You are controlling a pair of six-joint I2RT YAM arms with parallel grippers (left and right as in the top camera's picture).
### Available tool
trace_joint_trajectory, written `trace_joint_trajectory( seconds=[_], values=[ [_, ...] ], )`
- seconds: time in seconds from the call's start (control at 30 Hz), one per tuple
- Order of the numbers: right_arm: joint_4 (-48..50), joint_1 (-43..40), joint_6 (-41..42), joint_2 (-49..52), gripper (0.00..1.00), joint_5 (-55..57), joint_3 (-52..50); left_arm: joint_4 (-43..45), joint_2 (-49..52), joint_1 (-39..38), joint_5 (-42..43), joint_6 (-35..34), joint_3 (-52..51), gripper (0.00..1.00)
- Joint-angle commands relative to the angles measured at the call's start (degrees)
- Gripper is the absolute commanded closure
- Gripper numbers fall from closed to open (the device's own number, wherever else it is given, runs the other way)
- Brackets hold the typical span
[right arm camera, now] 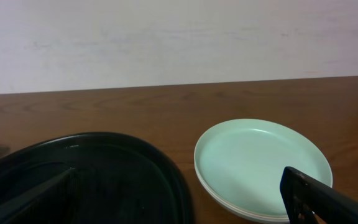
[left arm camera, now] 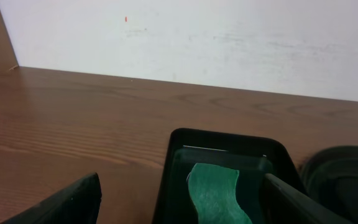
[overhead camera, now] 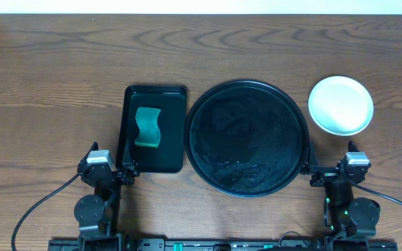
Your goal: Clean dirty plates on tray and stack at the side
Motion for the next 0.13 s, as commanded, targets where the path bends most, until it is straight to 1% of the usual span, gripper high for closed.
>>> trace_joint_trajectory(
  seconds=[0.0,0.1],
  values=[
    [-0.22,0.55,0.50,-0.35,0.01,0.15,-0.11,-2.14,-0.35,0.20,2.47,1.01,-0.70,0.19],
    [-0.22,0.55,0.50,-0.35,0.01,0.15,-0.11,-2.14,-0.35,0.20,2.47,1.01,-0.70,0.19]
  ],
)
